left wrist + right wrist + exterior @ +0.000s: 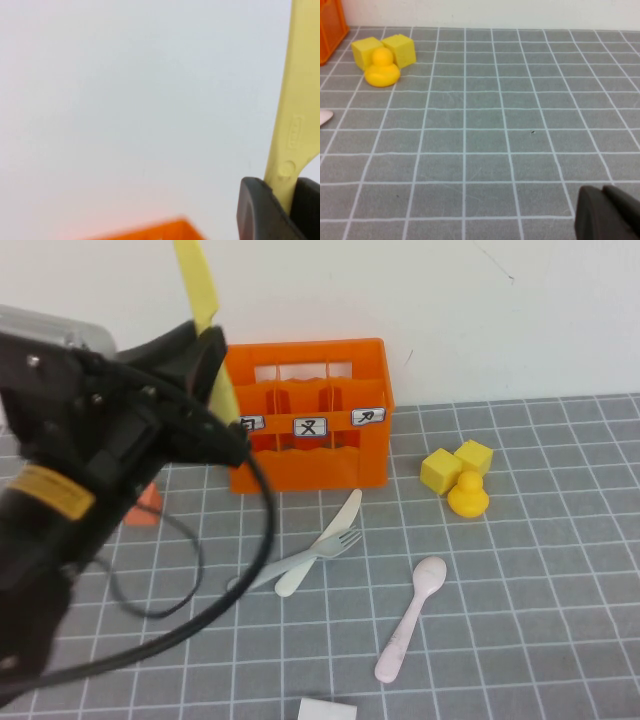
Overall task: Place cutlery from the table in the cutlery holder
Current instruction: Place the knife on the box
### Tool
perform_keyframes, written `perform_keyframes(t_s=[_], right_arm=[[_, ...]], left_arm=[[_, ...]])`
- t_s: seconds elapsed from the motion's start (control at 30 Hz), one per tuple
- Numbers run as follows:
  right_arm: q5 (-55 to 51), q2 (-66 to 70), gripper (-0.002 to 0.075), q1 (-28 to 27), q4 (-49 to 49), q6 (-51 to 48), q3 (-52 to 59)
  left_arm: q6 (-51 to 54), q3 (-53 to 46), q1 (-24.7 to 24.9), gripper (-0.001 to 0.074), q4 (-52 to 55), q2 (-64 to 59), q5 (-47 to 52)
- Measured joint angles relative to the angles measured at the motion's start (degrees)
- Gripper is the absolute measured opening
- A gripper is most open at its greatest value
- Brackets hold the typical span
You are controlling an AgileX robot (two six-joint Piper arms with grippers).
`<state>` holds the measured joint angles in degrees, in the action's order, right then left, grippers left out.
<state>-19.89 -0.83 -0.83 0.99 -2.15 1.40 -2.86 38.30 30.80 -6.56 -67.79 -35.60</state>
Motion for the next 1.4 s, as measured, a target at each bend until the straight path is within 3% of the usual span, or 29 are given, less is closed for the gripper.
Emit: perform_keyframes(t_s=[0.2,0.3,0.8,1.13,1.4], right_arm=[[0.0,0.0,-0.0003,0.0,0.0,0.0,0.0],[0.0,0.0,-0.0003,0.0,0.0,0.0,0.0],[0.0,0.0,-0.0003,0.0,0.0,0.0,0.0],[0.0,0.0,-0.0003,0.0,0.0,0.0,0.0],[0.0,0.0,-0.0003,0.0,0.0,-1.14,0.0]], left_arm=[[-3.27,0.14,0.0,0.0094,2.54,-11.81,-20.98],[-3.75,2.68,0.0,0.0094,3.66,-17.85,-23.4],[-12.28,25.24,-3.29,0.0094,9.13,-38.22,-16.13],[-16.62,35.28,-4.38,0.0094,16.74,-48.84,-13.97],[-16.72,41.68,-4.5,0.0094,17.85,-55.13,-6.28]])
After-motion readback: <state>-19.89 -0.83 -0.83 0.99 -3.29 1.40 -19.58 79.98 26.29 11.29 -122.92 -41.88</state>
